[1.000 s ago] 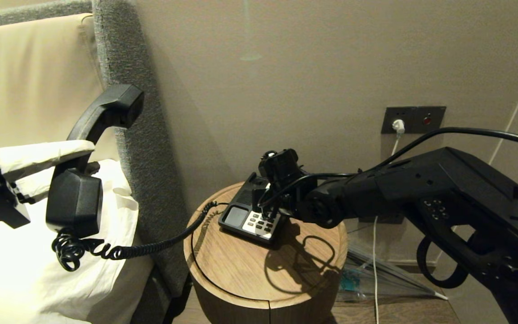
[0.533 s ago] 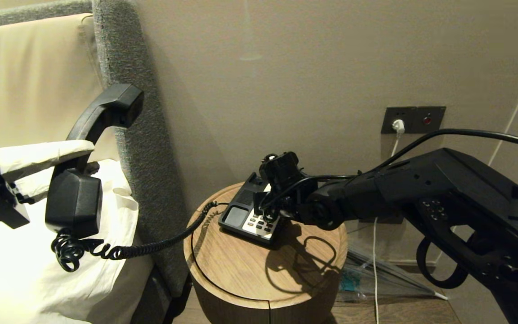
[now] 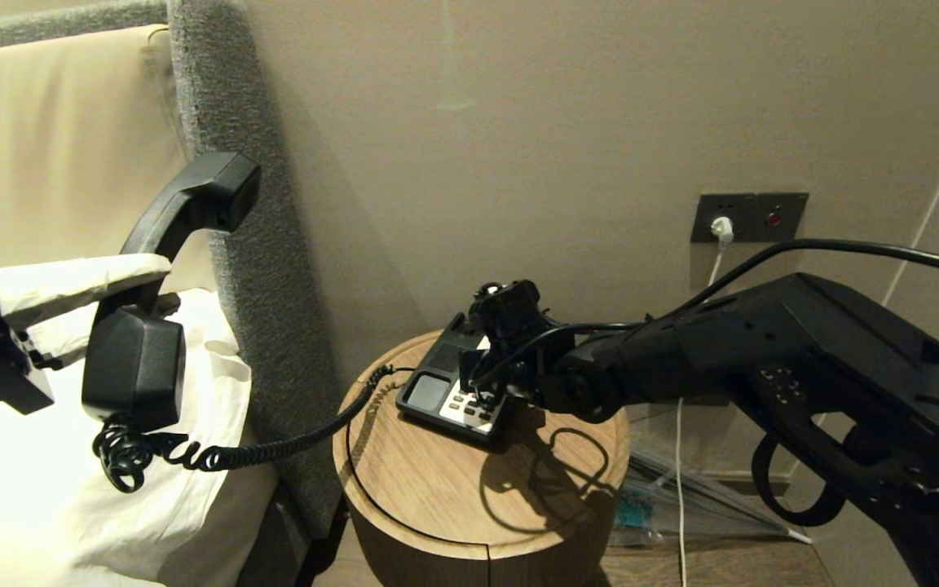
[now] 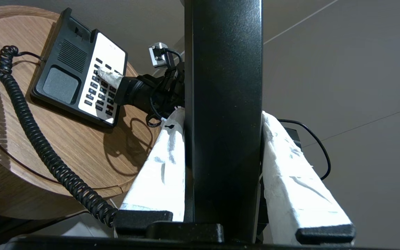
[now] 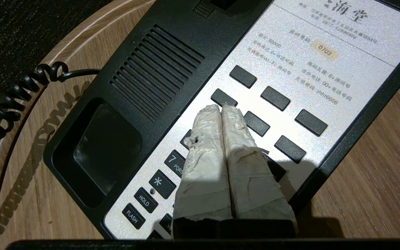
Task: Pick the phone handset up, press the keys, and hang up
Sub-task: Dial the number
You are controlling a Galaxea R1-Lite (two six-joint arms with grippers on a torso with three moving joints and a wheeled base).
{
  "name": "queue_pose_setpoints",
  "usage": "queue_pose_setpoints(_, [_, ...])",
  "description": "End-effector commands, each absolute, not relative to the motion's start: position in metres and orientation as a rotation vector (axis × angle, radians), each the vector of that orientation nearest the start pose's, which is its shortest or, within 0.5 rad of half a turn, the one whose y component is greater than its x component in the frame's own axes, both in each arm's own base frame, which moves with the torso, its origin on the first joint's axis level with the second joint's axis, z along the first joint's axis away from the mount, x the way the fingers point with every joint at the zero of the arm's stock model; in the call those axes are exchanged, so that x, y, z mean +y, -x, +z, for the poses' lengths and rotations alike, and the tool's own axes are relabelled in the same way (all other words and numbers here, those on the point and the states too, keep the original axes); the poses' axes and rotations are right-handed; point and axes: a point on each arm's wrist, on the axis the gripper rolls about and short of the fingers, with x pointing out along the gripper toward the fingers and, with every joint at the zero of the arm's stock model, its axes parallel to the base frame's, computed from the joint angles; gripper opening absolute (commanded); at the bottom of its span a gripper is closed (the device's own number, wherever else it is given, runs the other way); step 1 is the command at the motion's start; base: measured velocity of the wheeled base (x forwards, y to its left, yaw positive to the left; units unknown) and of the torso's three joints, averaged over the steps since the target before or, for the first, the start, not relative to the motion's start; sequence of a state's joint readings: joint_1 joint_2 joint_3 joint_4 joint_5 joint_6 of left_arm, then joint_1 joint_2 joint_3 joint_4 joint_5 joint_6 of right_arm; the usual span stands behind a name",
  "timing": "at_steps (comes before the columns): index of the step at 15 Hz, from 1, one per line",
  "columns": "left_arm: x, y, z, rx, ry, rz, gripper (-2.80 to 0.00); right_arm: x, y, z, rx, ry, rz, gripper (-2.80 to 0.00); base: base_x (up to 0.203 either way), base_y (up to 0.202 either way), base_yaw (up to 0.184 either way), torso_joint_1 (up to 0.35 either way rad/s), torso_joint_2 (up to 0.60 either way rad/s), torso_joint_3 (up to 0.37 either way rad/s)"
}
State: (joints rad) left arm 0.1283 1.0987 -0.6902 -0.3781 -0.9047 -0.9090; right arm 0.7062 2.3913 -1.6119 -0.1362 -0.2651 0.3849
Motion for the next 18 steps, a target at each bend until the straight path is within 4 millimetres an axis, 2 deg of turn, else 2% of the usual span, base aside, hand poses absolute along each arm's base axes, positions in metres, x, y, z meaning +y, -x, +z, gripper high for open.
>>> queue_pose_setpoints(1, [0.001,-0.149,0.263,0.383,0.882,-0.712,-2.8,0.306,-0.367,0.072,0.648,-0.063,0.304,-2.8,0.0,0.0,0.0,0.0,0.0,0.0])
queue_pose_setpoints(4, [0.001,-0.149,0.263,0.382,0.882,-0.713,-2.8,0.305,-0.366,0.074,0.649,-0.063,0.304,-2.8,0.0,0.0,0.0,0.0,0.0,0.0])
queue_pose_setpoints(18, [0.001,-0.148,0.263,0.383,0.882,-0.712,-2.8,0.307,-0.359,0.057,0.688,-0.024,0.305,-2.8,0.0,0.0,0.0,0.0,0.0,0.0])
